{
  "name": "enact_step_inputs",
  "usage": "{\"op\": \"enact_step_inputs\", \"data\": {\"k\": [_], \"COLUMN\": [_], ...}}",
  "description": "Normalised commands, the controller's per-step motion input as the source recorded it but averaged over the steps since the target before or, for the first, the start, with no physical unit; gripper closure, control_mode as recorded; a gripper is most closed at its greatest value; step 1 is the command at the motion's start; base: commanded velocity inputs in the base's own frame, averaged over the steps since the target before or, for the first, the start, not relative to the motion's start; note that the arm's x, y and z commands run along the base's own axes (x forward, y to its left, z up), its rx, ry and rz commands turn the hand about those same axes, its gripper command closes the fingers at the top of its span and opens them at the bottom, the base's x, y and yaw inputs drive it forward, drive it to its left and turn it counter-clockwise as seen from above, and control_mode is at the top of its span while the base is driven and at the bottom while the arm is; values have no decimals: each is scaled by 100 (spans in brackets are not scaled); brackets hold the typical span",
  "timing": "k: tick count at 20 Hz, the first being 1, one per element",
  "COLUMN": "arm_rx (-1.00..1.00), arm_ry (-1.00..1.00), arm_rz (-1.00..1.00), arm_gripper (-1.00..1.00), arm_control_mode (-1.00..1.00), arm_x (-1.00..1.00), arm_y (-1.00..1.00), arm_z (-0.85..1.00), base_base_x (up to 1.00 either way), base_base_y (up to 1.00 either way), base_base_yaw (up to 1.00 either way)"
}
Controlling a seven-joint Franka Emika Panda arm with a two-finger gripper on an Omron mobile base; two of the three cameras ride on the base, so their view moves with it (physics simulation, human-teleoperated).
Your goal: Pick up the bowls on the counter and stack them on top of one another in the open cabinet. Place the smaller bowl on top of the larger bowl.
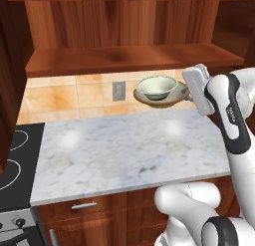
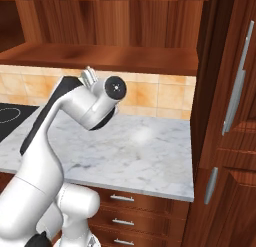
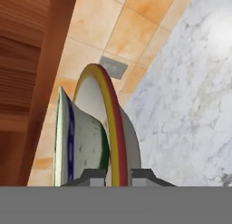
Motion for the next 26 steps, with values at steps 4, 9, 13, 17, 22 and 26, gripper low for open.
{"op": "enact_step_inputs", "data": {"k": [4, 9, 13, 17, 22, 26], "arm_rx": [3, 6, 7, 6, 4, 0], "arm_ry": [-4, -4, -4, -4, -5, -4], "arm_rz": [4, 3, 2, 1, 0, 0], "arm_gripper": [100, 100, 100, 100, 100, 100], "arm_control_mode": [-100, -100, -100, -100, -100, -100], "arm_x": [-6, 0, 7, 14, 15, 16], "arm_y": [17, 10, 5, 2, 1, 0], "arm_z": [46, 38, 29, 25, 34, 37], "base_base_x": [0, 0, 0, 0, 0, 0], "base_base_y": [0, 0, 0, 0, 0, 0], "base_base_yaw": [0, 0, 0, 0, 0, 0]}}
